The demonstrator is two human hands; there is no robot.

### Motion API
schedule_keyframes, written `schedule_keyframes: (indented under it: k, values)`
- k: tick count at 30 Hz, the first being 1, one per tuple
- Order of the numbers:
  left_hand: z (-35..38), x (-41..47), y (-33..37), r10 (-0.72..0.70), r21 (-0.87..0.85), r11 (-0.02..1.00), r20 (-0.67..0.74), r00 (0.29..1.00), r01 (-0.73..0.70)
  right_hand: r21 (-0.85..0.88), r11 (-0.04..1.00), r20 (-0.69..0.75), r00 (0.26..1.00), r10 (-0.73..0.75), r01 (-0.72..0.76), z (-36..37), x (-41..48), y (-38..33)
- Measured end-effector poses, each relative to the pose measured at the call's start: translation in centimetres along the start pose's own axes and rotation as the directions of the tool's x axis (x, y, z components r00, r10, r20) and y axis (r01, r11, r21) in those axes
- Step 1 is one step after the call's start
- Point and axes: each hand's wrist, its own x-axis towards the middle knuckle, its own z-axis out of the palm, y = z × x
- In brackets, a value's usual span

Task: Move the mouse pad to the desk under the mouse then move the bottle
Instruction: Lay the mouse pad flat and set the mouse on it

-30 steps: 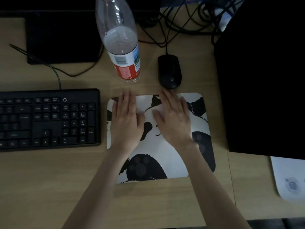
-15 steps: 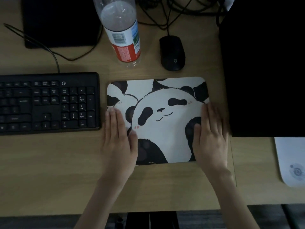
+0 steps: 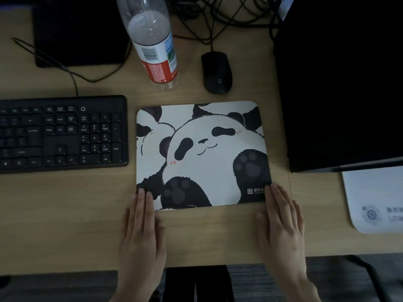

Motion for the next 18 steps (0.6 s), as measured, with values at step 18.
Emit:
schedule_keyframes:
  k: [18]
  values:
    - [-6.4,15.3,10.7,-0.493,-0.856,-0.082,0.479,0.726,0.510,0.213,0.971,0.050,0.991,-0.124,0.110,-5.2,18.2,-8.6]
